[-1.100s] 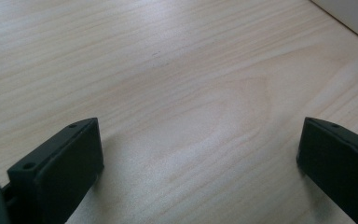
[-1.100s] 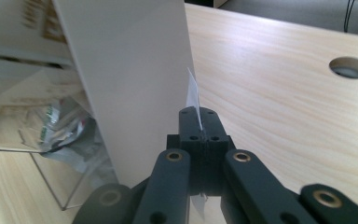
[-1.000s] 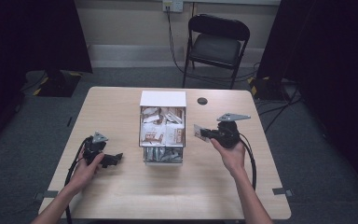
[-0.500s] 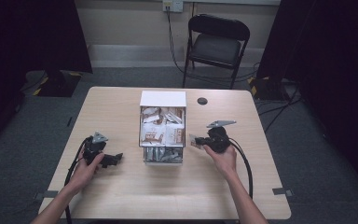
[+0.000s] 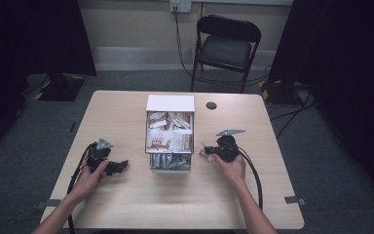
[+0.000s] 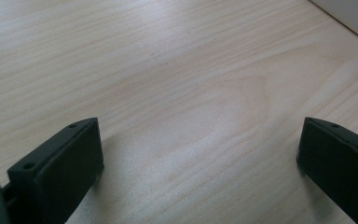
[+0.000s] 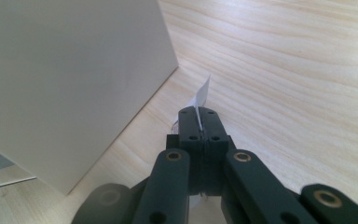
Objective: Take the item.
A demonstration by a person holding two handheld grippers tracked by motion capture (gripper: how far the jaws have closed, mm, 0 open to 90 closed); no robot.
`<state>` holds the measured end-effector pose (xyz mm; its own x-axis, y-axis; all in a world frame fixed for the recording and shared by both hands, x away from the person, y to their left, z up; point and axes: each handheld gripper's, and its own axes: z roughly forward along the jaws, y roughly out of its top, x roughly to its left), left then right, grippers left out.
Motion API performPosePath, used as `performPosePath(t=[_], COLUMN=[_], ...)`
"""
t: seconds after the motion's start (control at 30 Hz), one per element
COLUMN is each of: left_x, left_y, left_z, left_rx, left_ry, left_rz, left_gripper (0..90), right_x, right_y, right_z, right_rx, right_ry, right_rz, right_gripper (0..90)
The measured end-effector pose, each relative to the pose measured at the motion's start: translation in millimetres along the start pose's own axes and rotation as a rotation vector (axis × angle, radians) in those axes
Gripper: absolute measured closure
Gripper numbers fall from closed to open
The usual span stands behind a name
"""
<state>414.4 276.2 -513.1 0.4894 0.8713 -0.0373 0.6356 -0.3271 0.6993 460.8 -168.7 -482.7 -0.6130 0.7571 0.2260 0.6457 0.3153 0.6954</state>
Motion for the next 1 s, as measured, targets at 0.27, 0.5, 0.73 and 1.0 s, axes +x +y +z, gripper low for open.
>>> performPosePath(t=[0.27, 0.5, 0.73, 1.0], left_x=[-0.1, 0.0, 0.0, 0.0], left_y=[0.0, 0.0, 0.0, 0.0], left_z=[-0.1, 0.0, 0.0, 0.0], left_rx=[0.0, 0.0, 0.0, 0.0], left_ry=[0.002, 0.0, 0.0, 0.0], left_rz=[0.0, 0.0, 0.0, 0.0], left_gripper=[0.0, 0.0, 0.0, 0.0], right_x=[1.7, -1.0, -3.8, -6.2], right_y=[-1.2, -1.1, 1.1, 2.1], right_z=[7.3, 5.7, 0.9, -4.3], right_rx=[0.015, -0.009, -0.033, -0.044], right_ry=[-0.011, -0.018, -0.047, -0.04], right_rz=[-0.028, -0.008, 0.02, 0.037], right_gripper=[86.0, 74.4, 62.5, 57.8])
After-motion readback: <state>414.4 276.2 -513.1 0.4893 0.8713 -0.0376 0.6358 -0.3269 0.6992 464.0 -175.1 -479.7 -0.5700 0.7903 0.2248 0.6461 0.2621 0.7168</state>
